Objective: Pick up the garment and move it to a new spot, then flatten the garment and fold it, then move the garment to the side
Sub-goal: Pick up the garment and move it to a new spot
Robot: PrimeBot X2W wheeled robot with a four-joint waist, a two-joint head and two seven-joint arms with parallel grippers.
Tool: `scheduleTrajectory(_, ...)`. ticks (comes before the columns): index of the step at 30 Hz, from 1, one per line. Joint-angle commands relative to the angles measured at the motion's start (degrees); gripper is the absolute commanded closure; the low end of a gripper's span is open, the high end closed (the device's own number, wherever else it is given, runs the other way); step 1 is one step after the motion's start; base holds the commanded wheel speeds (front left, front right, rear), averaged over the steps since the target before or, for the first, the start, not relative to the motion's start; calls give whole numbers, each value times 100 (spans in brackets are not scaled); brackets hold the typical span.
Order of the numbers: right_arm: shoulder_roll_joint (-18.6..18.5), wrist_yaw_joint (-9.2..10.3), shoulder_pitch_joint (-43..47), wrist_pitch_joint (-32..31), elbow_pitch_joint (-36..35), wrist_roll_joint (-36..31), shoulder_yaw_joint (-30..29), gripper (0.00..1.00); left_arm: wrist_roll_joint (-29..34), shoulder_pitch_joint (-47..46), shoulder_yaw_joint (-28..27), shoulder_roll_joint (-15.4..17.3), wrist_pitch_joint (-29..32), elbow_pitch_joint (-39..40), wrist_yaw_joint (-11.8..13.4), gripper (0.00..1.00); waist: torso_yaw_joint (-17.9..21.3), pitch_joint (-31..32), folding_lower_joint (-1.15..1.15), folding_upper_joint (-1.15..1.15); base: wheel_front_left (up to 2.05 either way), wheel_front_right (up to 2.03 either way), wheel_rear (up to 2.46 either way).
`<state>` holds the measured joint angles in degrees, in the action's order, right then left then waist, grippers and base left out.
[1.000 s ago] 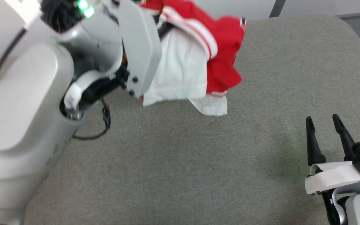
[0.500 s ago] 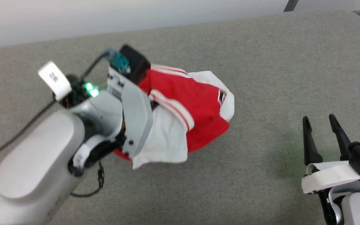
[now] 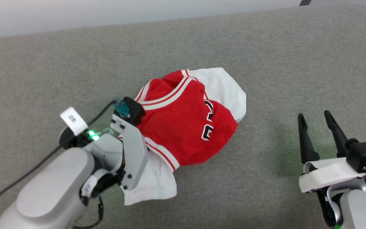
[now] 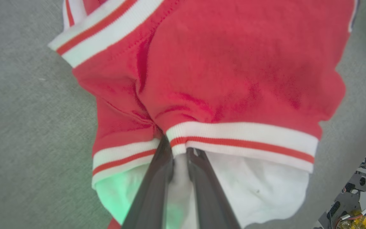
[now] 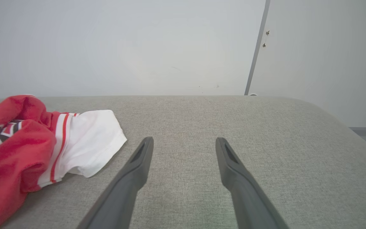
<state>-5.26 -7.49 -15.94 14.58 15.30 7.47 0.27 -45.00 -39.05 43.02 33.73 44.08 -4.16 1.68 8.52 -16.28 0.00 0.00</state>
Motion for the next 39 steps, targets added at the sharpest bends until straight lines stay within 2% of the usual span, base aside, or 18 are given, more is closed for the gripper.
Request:
scheduleTrajectory(1,-34,1,-50,14,13,75,30,0,6,101,53,-61,-57,-111,-57,100,-12,-18,0,0,0,0,0)
scheduleTrajectory(13,-101,0,-113,7,-1,70,127,0,-43,22,171,-402,-415,-1017,-325,100,-96,58,0,0,0,0,0)
scheduleTrajectory(14,-108,0,-108,0,1,70,124,0,-34,1,176,-401,-424,-1050,-354,93,-111,81,0,0,0,0,0)
scheduleTrajectory(16,-123,1,-88,-8,-1,73,117,0,-102,-24,132,-429,-466,-1098,-385,58,-147,128,0,0,0,0,0)
scheduleTrajectory(18,-136,0,-64,-24,-5,75,138,0,-163,-51,93,-425,-483,-1137,-416,56,-184,178,0,0,0,0,0)
scheduleTrajectory(19,-151,0,-56,-23,-7,69,143,0,-174,-73,72,-423,-504,-1150,-426,51,-203,205,0,0,0,0,0)
scheduleTrajectory(20,-164,0,-47,-32,-11,66,145,0,-206,-87,50,-433,-531,-1155,-456,33,-227,233,0,0,0,0,0)
scheduleTrajectory(21,-168,0,-39,-45,-16,69,155,0,-239,-98,18,-427,-564,-1166,-459,20,-246,260,0,0,0,0,0)
scheduleTrajectory(24,-190,0,14,-72,-30,57,155,0,-306,-102,-49,-425,-644,-1187,-494,0,-328,358,0,0,0,0,0)
scheduleTrajectory(32,-247,0,156,-141,-48,79,213,0,-565,177,-354,-356,-1165,-1077,-562,0,-525,727,0,0,0,0,0)
scheduleTrajectory(39,-298,0,334,-179,-72,82,250,0,-441,688,-740,-69,-2274,-807,-539,0,-637,1152,0,0,0,0,0)
